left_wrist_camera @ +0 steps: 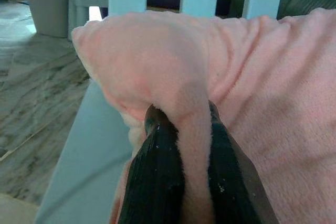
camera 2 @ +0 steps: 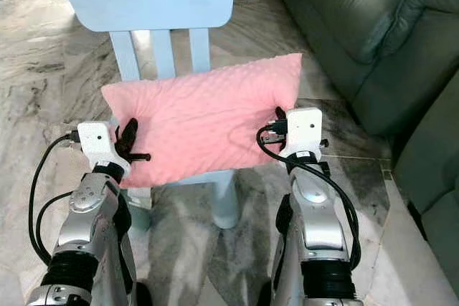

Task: Move the pillow to the sofa

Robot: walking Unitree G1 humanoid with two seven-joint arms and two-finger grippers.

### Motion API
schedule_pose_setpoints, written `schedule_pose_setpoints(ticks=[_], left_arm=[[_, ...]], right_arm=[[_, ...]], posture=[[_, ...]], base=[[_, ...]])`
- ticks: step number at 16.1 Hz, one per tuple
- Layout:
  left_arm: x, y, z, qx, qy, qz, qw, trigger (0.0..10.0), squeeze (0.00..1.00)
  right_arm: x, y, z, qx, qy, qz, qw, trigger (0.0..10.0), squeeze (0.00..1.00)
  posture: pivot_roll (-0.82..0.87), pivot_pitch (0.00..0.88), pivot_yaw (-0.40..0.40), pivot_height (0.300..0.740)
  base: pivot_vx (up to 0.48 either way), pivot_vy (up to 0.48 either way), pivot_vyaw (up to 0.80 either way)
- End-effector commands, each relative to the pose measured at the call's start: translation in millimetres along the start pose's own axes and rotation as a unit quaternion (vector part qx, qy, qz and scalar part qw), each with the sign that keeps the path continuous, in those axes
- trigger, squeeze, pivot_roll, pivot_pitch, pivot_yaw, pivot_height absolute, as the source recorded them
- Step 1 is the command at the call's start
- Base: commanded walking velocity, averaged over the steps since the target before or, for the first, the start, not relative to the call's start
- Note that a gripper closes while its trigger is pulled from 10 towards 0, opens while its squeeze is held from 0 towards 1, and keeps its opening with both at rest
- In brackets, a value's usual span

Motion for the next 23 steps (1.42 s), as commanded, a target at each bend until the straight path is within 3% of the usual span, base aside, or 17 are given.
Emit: schedule_pose_setpoints(ticks=[1, 20, 23], left_arm=[[2.0, 1.3, 3.6, -0.005, -0.004, 0.005, 1.0, 10.0, 0.0], [-4.9, 0.8, -1.2, 0.005, -0.005, -0.003, 1.0, 10.0, 0.0], [-5.3, 0.5, -1.6, 0.006, -0.005, -0.003, 1.0, 10.0, 0.0]], right_arm=[[-6.6, -0.2, 11.8, -0.019, -0.001, -0.014, 1.0, 10.0, 0.0], [-6.6, -1.2, 10.4, -0.01, -0.014, -0.005, 1.0, 10.0, 0.0], [-4.8, -1.3, 13.4, -0.014, -0.006, 0.0, 1.0, 10.0, 0.0]], posture=[[-0.07, 0.0, 0.022, 0.32], [-0.08, 0.0, 0.019, 0.585], [-0.09, 0.0, 0.017, 0.585]], base=[[0.0, 0.0, 0.0], [0.0, 0.0, 0.0], [0.0, 0.0, 0.0]])
Point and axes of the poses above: a point about 5 cm out from each wrist's last joint towards the gripper, its own y axis pointing back from the gripper into the wrist, its own z axis along the axis of the wrist's last joint, x = y × z, the point moved 5 cm from there along -y, pointing out of the wrist towards the gripper, and after that the axes turned 8 degrees about y, right-handed, at the moved point
